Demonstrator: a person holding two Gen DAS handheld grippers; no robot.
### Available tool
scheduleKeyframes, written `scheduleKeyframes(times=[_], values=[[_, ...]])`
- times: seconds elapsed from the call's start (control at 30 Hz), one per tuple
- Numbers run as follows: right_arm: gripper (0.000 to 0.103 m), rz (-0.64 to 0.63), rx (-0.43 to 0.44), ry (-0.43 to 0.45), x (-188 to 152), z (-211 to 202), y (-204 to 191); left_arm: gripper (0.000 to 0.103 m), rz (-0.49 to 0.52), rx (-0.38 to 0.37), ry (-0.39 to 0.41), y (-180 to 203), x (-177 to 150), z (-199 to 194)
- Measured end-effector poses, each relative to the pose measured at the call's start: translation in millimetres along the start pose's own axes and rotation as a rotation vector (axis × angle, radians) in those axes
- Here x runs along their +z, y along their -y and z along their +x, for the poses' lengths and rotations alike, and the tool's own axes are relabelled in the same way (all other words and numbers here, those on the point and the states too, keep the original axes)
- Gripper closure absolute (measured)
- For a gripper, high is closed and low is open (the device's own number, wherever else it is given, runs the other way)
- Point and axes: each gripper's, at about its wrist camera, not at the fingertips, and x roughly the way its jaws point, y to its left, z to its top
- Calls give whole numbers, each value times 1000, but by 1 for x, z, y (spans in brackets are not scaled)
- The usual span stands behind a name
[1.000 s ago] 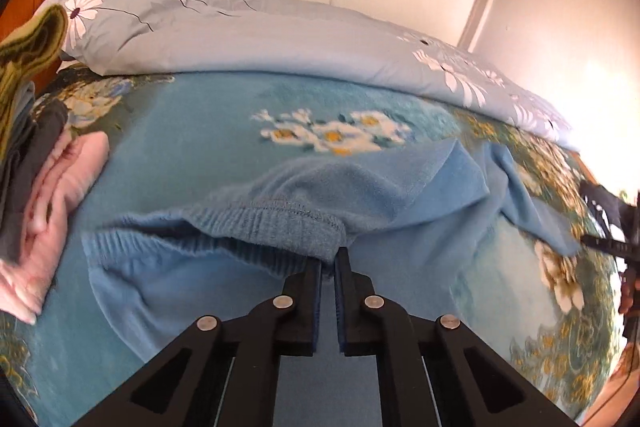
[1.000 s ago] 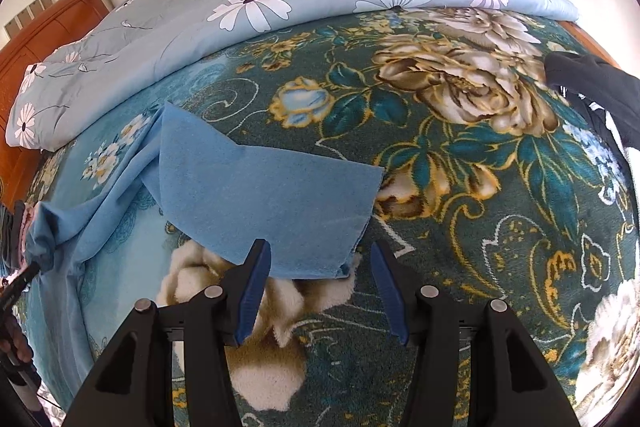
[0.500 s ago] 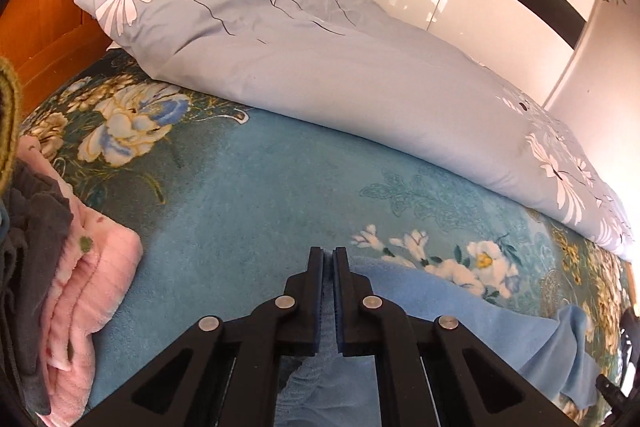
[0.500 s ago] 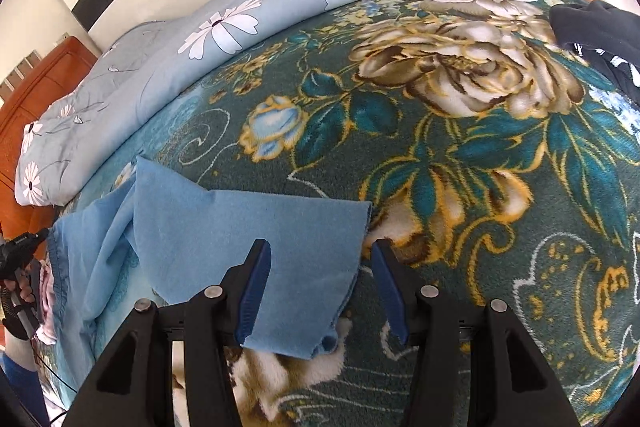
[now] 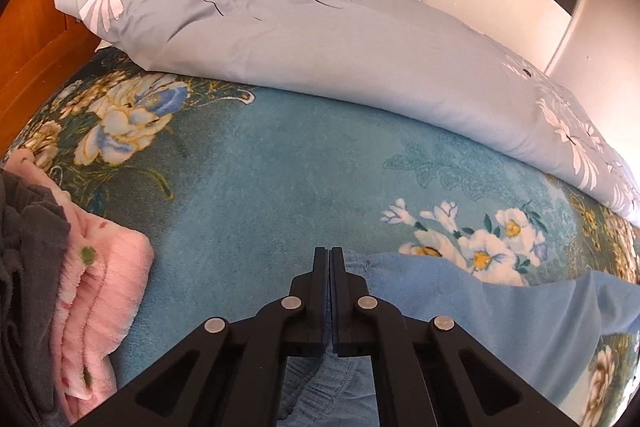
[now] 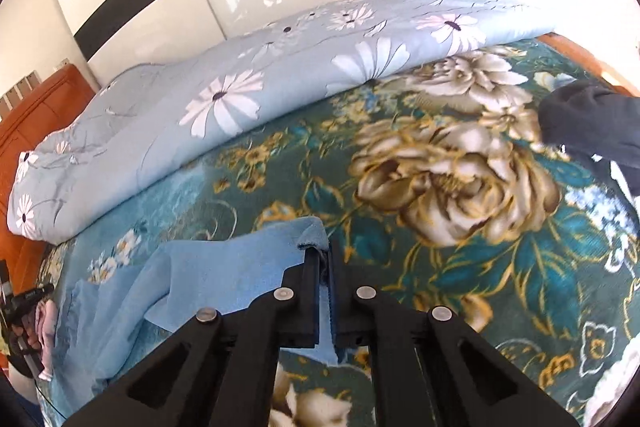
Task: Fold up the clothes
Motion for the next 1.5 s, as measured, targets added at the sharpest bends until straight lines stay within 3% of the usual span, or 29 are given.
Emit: scheduleKeyframes(times=[0.13, 0.2, 0.27, 0.37, 0.5, 0.6, 0.7, 0.77, 1.0, 1.1, 1.27, 1.5], values=[[100, 12, -65, 34, 19, -2, 10, 95, 29, -17, -80, 3, -5, 22], [100, 11, -80, 29, 21, 1, 13, 86, 49, -17, -107, 7, -8, 32], [100, 0, -102, 33, 22, 2, 15, 66, 60, -26, -112, 11, -10, 38], [100, 10, -117, 42, 25, 1, 22, 53, 64, -31, -126, 15, -9, 47], [100, 16, -141, 15, 23, 8, 28, 52, 78, -3, -146, 20, -10, 61], [100, 19, -143, 6, 20, 10, 30, 54, 94, 19, -117, 25, -11, 62], [100, 16, -145, -1, 20, 11, 31, 74, 133, 54, -97, 33, -13, 59], [100, 13, -145, 1, 21, 11, 29, 79, 131, 58, -67, 36, -12, 52], [100, -10, -148, 23, 40, 15, 15, 80, 44, 80, 92, 23, 7, 12], [100, -38, -138, 43, 56, 26, -5, 81, -7, 125, 150, 9, 17, -1], [100, -71, -128, 63, 80, 53, -37, 80, -36, 203, 102, -11, 25, 17], [100, -98, -194, -44, 61, 130, -55, 80, -33, 252, 17, -22, 15, 52]])
